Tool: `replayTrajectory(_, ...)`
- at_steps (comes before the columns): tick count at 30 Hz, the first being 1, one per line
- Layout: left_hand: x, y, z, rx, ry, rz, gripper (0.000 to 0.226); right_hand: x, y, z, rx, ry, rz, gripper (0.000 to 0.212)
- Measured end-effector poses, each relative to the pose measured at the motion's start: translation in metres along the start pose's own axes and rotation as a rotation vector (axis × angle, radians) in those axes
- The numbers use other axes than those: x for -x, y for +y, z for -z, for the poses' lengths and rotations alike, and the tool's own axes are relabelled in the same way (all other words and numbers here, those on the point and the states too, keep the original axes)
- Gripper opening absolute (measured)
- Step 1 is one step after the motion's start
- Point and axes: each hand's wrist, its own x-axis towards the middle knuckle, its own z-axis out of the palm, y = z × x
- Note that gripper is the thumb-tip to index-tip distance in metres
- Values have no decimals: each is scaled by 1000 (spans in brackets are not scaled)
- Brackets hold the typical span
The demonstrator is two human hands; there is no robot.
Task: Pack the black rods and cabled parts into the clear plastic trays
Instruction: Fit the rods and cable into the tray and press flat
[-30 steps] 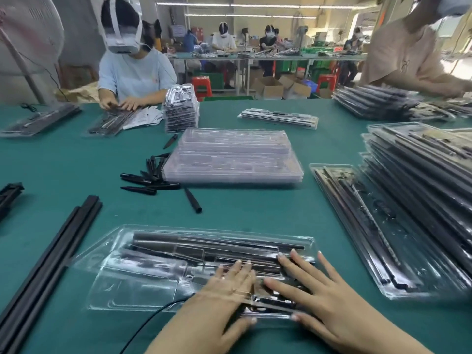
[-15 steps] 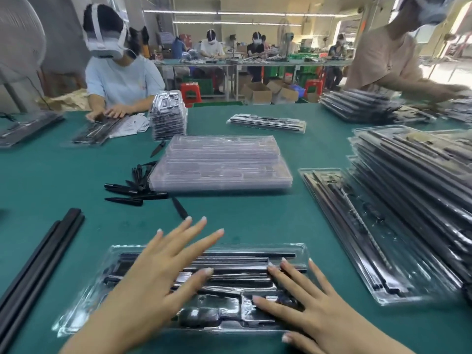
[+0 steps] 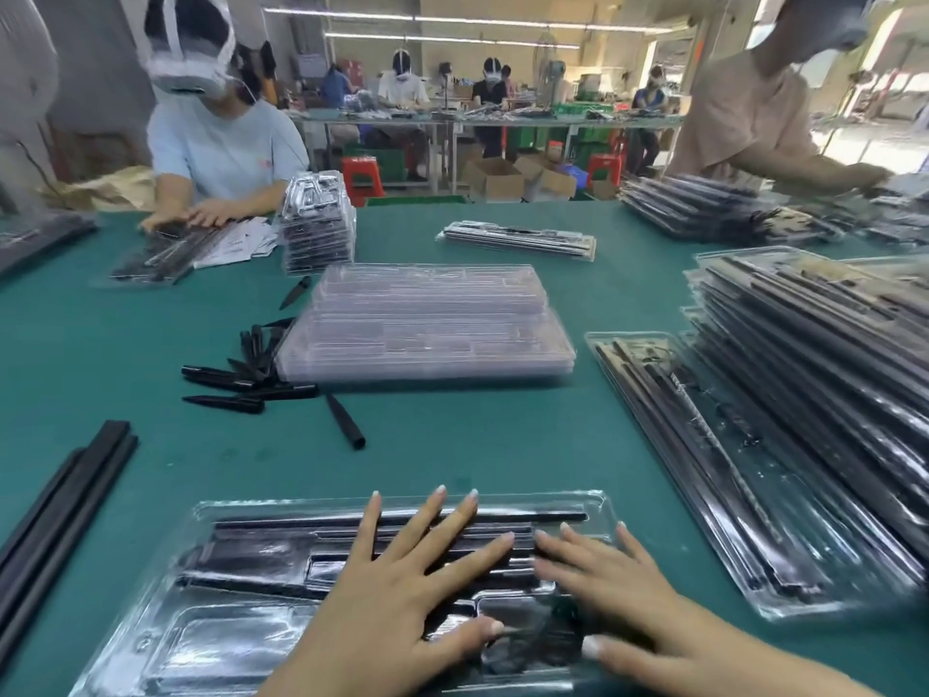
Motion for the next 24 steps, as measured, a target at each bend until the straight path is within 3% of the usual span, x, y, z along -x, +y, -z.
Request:
replayTrajectory(2,-1,-1,3,31,-22,0,53,1,15,13,-284,9,-60,66)
replayTrajectory(3,-1,-1,2,85,-15,-17,51,-1,22,21,-293,15,-102,75)
replayTrajectory(5,-4,-6,-10,174,146,-73,52,-15,33,39,-222,-75,-220,96)
replayTrajectory(9,-4,-7,-17,196,159,-84,54,-39,32,51,-23,-362,-287,122)
replayTrajectory(14,-3,-7,-17,170,156,-90,53,-49,29,55,72,-485,-306,129)
replayTrajectory(24,-4,-7,-18,187,156,-90,53,-55,31,61,34,-452,-253,126)
